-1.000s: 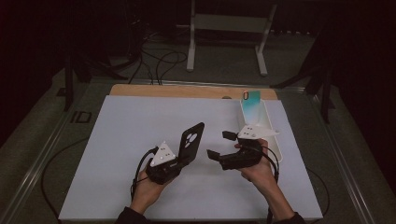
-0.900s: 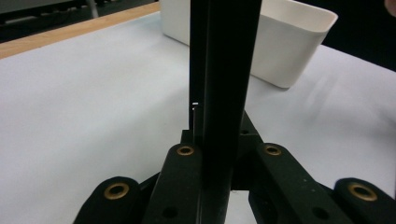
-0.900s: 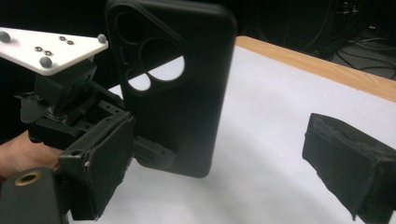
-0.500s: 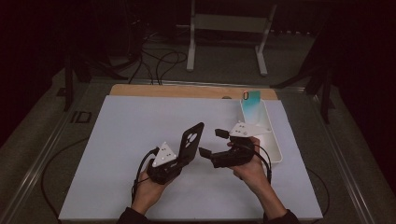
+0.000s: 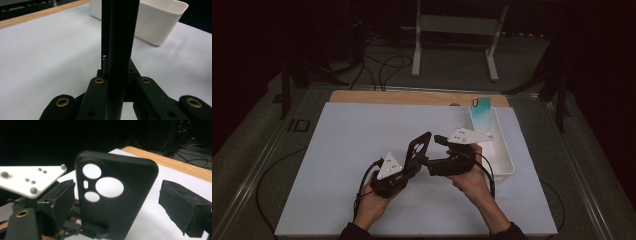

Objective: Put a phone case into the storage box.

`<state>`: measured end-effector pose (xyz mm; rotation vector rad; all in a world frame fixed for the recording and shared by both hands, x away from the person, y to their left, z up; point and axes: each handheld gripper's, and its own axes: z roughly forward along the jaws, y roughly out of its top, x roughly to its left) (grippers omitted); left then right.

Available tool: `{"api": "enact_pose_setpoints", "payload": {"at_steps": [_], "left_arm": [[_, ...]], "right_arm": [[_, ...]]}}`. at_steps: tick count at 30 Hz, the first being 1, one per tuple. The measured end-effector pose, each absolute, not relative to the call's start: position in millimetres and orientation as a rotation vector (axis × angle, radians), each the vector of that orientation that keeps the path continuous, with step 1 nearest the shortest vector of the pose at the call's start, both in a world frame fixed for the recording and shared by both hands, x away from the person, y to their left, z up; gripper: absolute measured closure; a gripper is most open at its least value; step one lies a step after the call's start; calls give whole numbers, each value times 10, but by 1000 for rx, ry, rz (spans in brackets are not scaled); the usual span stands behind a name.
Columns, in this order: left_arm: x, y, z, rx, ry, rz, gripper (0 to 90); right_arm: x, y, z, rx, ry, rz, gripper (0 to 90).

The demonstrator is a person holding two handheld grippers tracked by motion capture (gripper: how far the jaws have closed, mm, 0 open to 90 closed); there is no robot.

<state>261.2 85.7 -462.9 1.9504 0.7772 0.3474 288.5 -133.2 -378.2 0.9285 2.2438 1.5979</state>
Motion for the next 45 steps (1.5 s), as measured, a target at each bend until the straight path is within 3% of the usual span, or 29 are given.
{"api": "enact_pose_setpoints", "payload": {"at_steps": [45], "left_arm": [[2570, 744, -4641, 1960, 749, 313, 848]], "right_arm": [[2943, -1119, -3854, 1006, 2151, 1662, 120]]}}
